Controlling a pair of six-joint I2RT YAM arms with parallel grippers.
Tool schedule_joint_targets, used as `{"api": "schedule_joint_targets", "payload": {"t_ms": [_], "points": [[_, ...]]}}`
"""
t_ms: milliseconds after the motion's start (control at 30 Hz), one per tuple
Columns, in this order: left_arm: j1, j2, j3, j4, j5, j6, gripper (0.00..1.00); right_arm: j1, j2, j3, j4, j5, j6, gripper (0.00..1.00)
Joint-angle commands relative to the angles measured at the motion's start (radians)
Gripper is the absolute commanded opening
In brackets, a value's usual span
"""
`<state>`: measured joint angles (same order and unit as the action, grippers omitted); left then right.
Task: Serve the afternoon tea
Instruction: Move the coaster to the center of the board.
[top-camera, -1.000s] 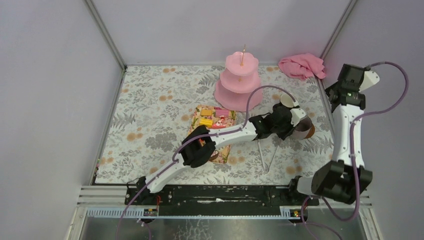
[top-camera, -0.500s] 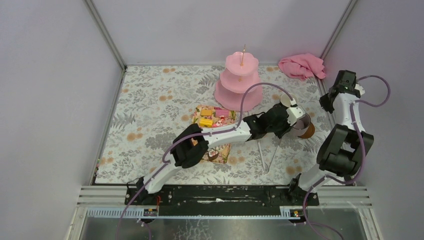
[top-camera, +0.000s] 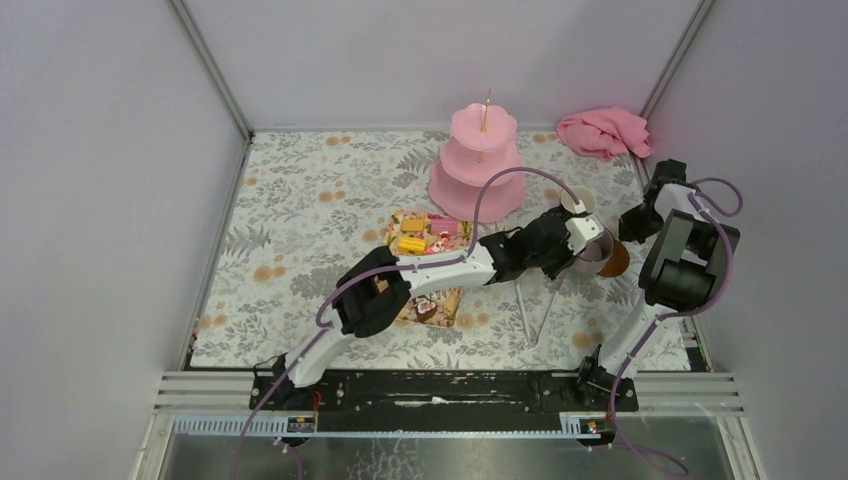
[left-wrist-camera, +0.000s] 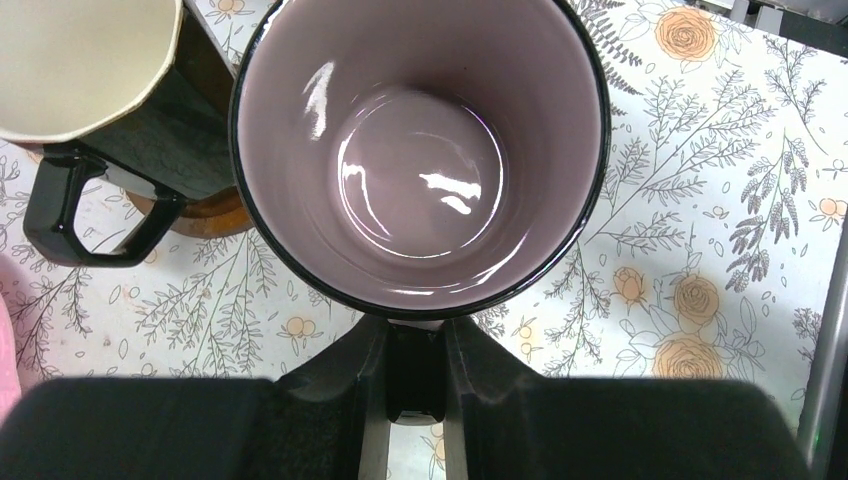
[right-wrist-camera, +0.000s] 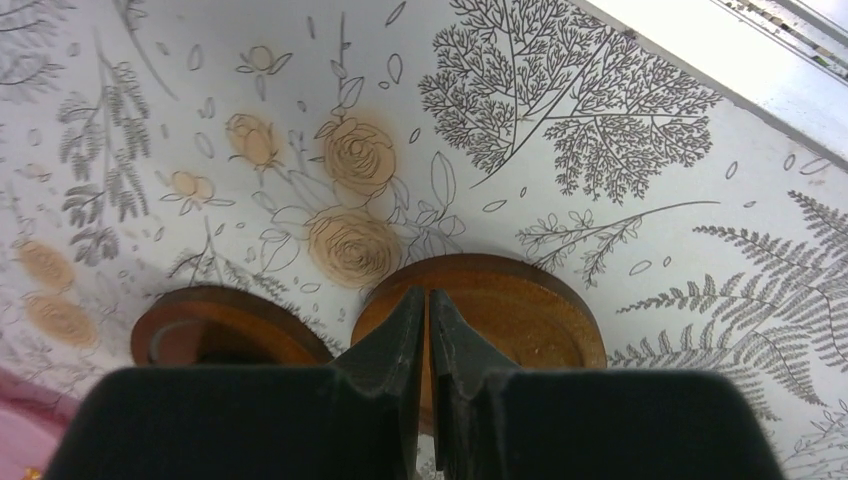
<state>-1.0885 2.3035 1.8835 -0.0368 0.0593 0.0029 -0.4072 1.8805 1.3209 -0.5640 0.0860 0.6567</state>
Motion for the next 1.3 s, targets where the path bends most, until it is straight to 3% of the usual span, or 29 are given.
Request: {"api": "schedule_joint_targets", "payload": {"t_ms": [0,700,1267], "points": [[0.004,-0.090,-0.010,0.172,-0.001,0.021,0.00,-0.008,0.019,0.051,-0.002,0.010,0.006,0.12],[0.011,-0.105,-0.059,0.203,0.022,0.019,0.00,-0.031,0.129,0.119,-0.010,0.103,-0.060,0.14],[0.014,-0.100,-0.078,0.212,0.026,0.032,0.00,0.039,0.006,-0.140,0.058,0.061,0.000,0.15]]}}
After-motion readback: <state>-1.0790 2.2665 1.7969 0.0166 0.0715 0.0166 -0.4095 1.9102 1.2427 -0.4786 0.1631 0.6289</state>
